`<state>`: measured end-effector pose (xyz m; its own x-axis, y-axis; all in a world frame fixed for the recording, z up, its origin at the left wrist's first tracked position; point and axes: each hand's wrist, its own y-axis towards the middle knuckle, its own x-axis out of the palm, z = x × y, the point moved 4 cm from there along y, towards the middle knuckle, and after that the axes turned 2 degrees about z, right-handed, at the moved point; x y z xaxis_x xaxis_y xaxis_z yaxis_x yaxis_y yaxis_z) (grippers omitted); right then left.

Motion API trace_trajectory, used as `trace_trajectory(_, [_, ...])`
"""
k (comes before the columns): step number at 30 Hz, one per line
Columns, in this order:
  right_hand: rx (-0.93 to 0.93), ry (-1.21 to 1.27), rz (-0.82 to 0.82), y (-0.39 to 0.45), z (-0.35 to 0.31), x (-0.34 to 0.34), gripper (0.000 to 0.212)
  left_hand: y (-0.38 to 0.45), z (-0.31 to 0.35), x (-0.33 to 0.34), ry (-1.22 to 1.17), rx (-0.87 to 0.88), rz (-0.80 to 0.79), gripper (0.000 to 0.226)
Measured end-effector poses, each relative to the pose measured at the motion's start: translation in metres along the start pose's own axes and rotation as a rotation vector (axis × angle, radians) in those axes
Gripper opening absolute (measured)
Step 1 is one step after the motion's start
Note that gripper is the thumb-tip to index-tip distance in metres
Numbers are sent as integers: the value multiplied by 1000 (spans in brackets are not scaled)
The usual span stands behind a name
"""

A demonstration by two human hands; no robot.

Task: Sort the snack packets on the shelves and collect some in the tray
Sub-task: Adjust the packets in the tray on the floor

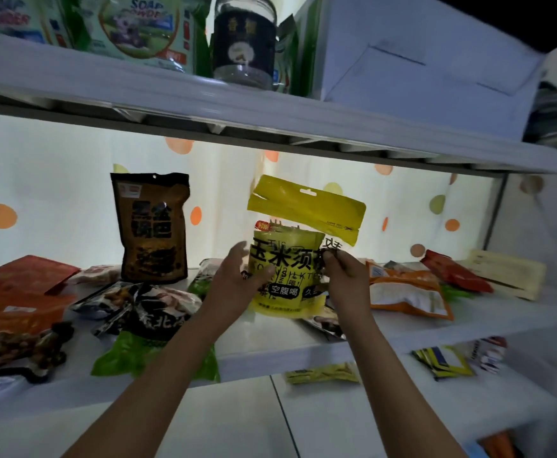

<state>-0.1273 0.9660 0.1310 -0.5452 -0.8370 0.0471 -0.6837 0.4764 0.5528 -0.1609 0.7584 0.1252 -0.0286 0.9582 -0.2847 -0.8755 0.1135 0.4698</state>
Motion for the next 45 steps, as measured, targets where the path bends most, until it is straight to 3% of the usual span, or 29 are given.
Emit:
trace_trajectory(6, [50,3,48,-41,5,-49,23,-32,33,28,-418,65,-10,38])
trace_trajectory(13, [193,75,212,-84,14,-90,26,-86,32,84,-489,137,-12,40])
trace_trajectory(19, [297,55,249,-136,35,-116,23,-141,15,106,-478,178,-52,36])
trace_trajectory(25, [507,91,377,-192,89,-131,11,-185,-19,114,-659,-124,-49,24])
trace_trajectory(29, [574,66,340,-216,109,-133,23,-204,-48,113,-725,-273,-52,22])
trace_trajectory(34, [616,43,305,-234,124,-128,26,-211,-75,107,-660,-340,-146,26])
trace_trajectory(38, [636,70,321,-238,125,-123,29,-211,-80,101,-587,-294,-192,19])
trace_trajectory(45, [675,21,276,-242,136,-115,13,-219,-80,97,-483,-207,-6,28])
